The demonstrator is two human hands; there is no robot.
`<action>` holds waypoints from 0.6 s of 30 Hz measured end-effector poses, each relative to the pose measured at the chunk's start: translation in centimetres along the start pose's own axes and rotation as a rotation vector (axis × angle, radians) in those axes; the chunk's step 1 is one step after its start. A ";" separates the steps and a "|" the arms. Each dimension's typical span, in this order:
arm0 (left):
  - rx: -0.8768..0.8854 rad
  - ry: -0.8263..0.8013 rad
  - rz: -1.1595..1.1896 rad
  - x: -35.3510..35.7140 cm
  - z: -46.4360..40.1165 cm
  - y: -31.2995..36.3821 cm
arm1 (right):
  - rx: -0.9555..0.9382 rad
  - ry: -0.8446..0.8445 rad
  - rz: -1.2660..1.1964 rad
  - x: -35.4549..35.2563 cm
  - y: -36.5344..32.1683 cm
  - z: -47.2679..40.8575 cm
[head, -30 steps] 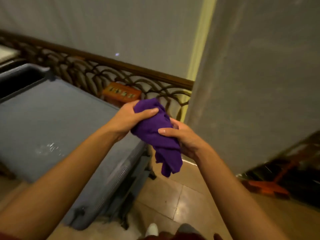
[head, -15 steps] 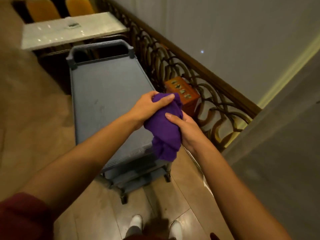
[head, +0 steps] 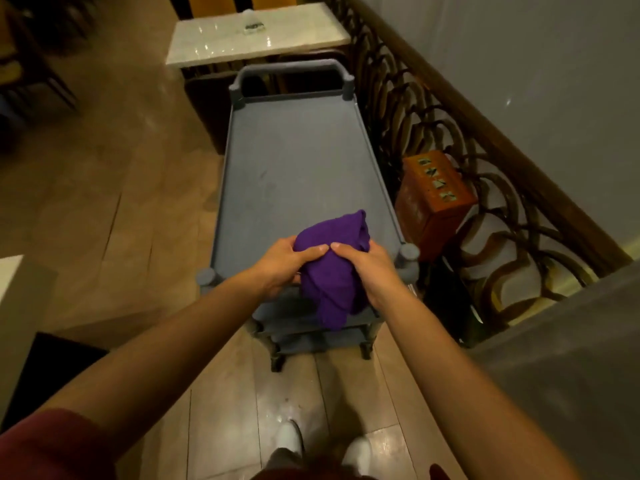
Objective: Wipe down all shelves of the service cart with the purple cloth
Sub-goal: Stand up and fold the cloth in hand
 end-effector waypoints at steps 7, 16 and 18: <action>-0.018 0.161 -0.144 -1.9 -0.4 -3.1 | -0.217 0.169 0.882 1.8 1.9 -0.7; 0.457 0.124 -1.019 -2.4 -1.1 -3.1 | -0.361 0.099 1.234 0.9 2.4 -0.6; 0.382 -0.130 -0.995 -2.1 -0.7 -3.7 | -0.422 -0.143 1.170 1.3 2.3 -0.3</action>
Point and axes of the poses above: each hand's wrist, its own z-axis away from the middle knuckle, its own x-axis out of the palm, y = z × x, the point moved 1 cm from there along -z, towards the middle knuckle, and after that the axes turned 3 degrees about -x, right-handed, at the moved point
